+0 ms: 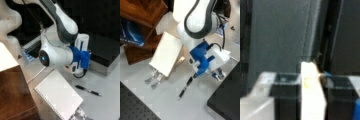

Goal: Open the box. Pick up the pen. Place the pen in the box. Pick up the book. Place the book on the shelf.

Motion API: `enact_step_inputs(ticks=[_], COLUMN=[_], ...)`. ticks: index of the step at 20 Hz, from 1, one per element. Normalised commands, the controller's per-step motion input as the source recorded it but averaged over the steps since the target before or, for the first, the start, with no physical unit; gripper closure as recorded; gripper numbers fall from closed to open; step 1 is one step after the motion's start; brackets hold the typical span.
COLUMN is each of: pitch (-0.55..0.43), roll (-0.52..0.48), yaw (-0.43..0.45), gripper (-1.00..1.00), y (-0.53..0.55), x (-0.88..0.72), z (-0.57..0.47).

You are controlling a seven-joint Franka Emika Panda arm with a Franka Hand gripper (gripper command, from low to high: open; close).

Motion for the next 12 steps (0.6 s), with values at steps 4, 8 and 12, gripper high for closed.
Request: enact_step_inputs(ticks=[4, 8, 12], pitch=[0.072, 0.101, 0.122], roll=[-0.195, -0.243, -0.304], yaw=[0.067, 0.094, 0.099], gripper=[1.0, 1.0, 1.0], y=[0.23, 0.27, 0.3], x=[0.03, 0.08, 0.12], z=[0.41, 0.44, 0.49])
